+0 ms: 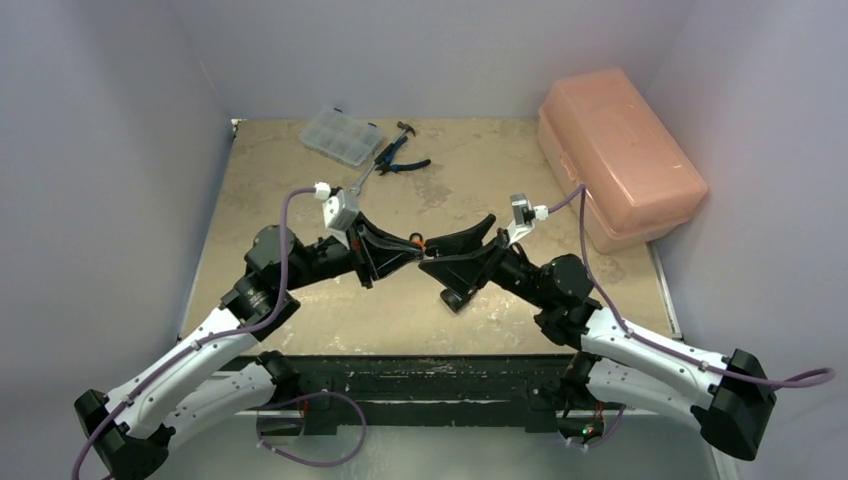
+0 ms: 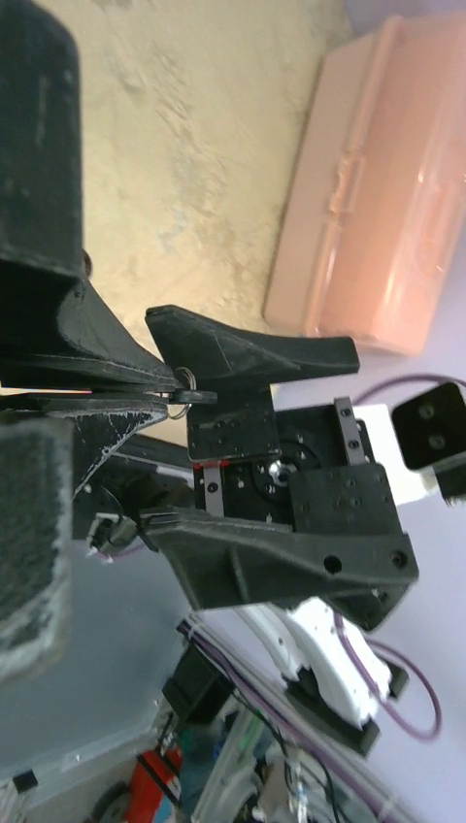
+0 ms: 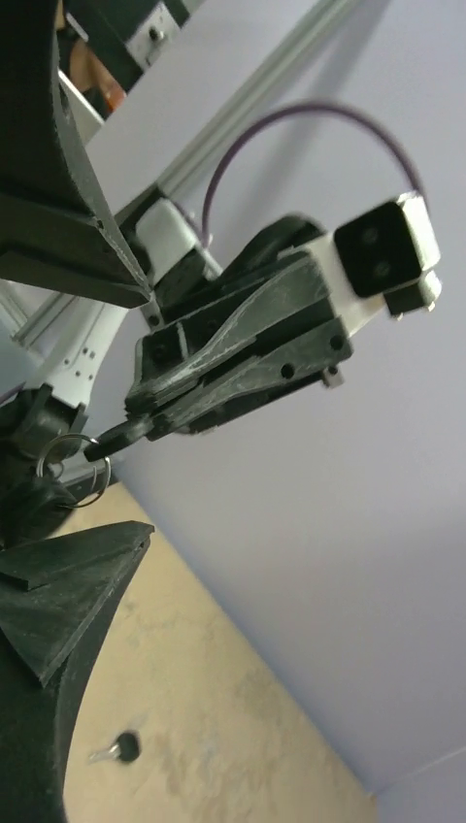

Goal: Unlock with the key

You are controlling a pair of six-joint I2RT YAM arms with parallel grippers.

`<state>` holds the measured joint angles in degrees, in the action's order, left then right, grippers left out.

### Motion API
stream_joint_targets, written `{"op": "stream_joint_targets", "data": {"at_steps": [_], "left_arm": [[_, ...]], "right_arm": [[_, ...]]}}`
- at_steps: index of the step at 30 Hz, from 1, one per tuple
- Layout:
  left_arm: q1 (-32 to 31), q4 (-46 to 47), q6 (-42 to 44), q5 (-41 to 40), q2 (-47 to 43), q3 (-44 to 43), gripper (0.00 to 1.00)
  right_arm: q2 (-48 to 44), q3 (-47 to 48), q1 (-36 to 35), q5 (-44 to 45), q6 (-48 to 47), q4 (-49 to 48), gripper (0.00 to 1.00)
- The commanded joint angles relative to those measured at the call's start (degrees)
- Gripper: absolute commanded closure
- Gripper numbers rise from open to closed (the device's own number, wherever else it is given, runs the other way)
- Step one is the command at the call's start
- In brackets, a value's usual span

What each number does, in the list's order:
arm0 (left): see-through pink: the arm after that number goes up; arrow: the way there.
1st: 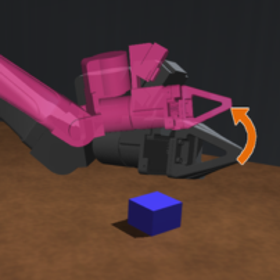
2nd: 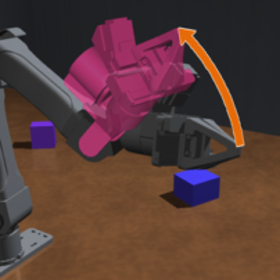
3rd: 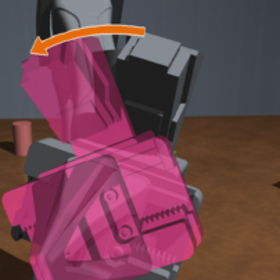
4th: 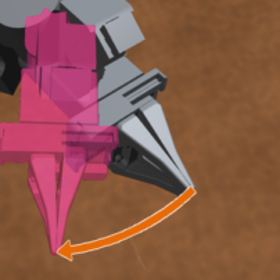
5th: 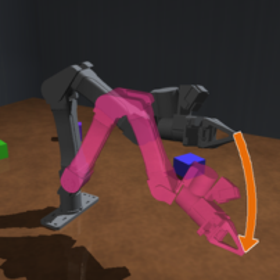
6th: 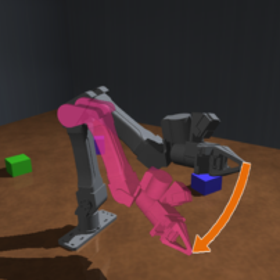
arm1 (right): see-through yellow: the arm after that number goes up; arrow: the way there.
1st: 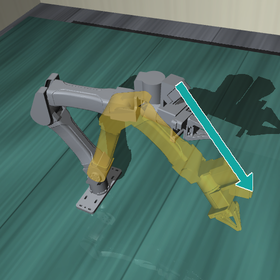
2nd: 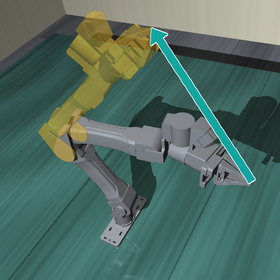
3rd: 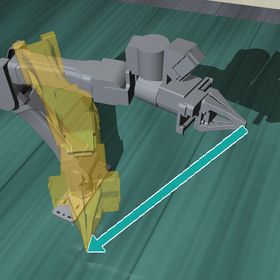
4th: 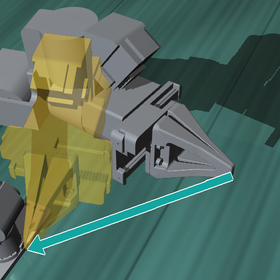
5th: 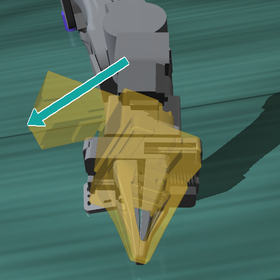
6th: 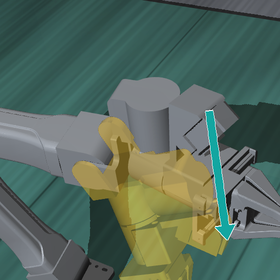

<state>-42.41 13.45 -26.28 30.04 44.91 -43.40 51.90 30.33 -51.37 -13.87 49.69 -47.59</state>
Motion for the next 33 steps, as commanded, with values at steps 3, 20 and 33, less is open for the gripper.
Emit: {"op": "stream_joint_targets", "data": {"at_steps": [3, 20, 33], "left_arm": [[0.0, -26.1, 9.3, -6.4, 2.9, -11.5, 1.00], [0.0, -54.3, 9.9, -12.0, 7.9, -26.8, 1.00], [0.0, -54.8, 10.2, -7.6, 8.4, -26.1, 1.00]], "right_arm": [[-4.7, 3.0, -0.1, 5.2, -13.6, 11.6, 0.09], [1.0, 3.7, -0.1, -9.5, -29.7, 7.8, 0.27], [8.5, 7.8, -0.1, -17.4, -34.7, 8.2, 0.41]]}}
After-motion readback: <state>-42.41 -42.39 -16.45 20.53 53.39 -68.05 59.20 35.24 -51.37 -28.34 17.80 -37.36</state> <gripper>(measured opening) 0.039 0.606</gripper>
